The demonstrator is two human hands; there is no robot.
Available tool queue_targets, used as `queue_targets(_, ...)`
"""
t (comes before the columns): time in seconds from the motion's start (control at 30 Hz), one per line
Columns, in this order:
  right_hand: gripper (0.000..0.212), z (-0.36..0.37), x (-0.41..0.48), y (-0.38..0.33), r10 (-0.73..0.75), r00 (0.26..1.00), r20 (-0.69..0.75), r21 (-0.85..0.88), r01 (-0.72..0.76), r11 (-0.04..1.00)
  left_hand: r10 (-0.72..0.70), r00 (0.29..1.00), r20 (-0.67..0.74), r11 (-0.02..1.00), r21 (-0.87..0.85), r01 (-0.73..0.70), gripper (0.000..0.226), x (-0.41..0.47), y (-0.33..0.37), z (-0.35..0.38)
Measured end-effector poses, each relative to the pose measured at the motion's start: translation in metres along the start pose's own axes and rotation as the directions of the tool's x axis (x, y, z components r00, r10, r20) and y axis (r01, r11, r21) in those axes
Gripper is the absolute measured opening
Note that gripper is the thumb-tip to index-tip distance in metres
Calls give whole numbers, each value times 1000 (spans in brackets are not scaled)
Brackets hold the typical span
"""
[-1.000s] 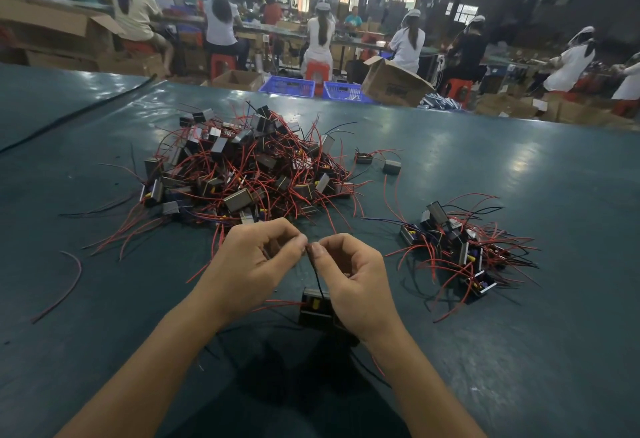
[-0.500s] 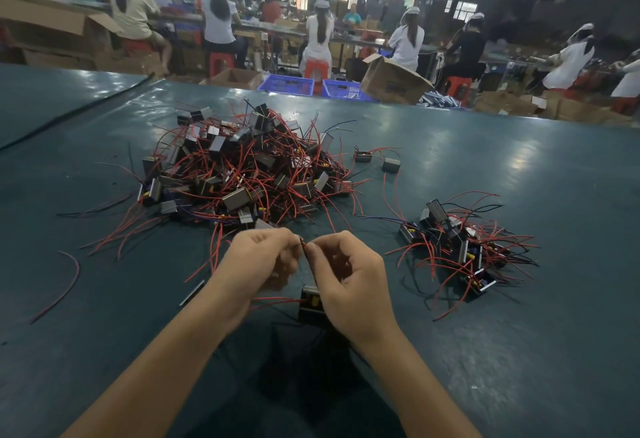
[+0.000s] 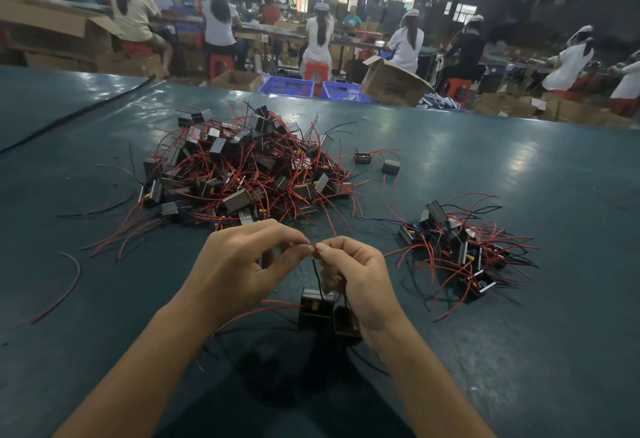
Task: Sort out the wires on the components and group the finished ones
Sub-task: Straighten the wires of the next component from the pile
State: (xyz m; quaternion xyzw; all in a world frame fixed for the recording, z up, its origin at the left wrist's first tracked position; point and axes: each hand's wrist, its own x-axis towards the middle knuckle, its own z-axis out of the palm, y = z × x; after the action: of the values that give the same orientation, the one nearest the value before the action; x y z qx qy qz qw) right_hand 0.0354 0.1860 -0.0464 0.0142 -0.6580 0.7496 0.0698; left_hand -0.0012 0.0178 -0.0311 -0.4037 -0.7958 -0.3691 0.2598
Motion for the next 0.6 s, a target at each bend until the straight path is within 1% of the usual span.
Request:
queue_targets(0.07,19,0,0,1,-30,1000,3,-43,30,999,4,1000,-6,998,56,-4,28,0,1,1)
queue_targets(0.13,19,1,-1,3,-100,995,2,-101,100,990,-50,999,-22,998,31,50,27,0,4,4)
queue_targets(0.2,18,2,-2,6,-207,978,-5,-197,202,959,-196,979,-48,977,-96,191,23,2,8,8)
queue_targets(0.23,15,3,-3,8,-275,961,-11,-264,263,928,-288,957,-44,947,-163,277,23,3,9,11)
queue_targets(0.27,13,4,-3,9,-346,938,-13,-332,323,887,-387,922,-17,898,-232,373,24,5,11,12)
queue_targets(0.3,10,4,-3,10,-414,910,-9,-394,377,838,-489,872,26,823,-315,472,27,8,13,13)
queue_targets(0.33,8,4,-3,11,-475,880,1,-453,424,784,-588,805,79,714,-417,562,31,10,14,14)
queue_targets(0.37,6,4,-4,12,-532,847,16,-511,464,723,-676,722,147,567,-522,637,37,12,15,15)
queue_targets(0.4,5,4,-4,13,-581,813,36,-566,496,659,-744,625,236,391,-605,694,40,13,16,16)
queue_targets(0.43,5,4,-4,14,-623,780,57,-616,519,593,-780,524,342,198,-660,725,40,15,17,16)
queue_targets(0.47,6,3,-4,15,-658,749,78,-660,534,529,-778,429,459,-2,-685,729,37,16,18,16)
queue_targets(0.5,7,3,-4,16,-686,721,96,-695,542,472,-743,352,569,-187,-682,707,33,16,18,16)
queue_targets(0.53,8,3,-4,16,-704,702,109,-720,544,431,-696,306,649,-327,-666,671,29,16,19,16)
queue_targets(0.57,8,2,-4,16,-708,697,113,-732,540,415,-660,292,692,-400,-653,643,24,16,20,15)
queue_targets(0.6,8,3,-4,16,-697,710,102,-730,530,432,-645,296,704,-410,-646,643,23,16,21,16)
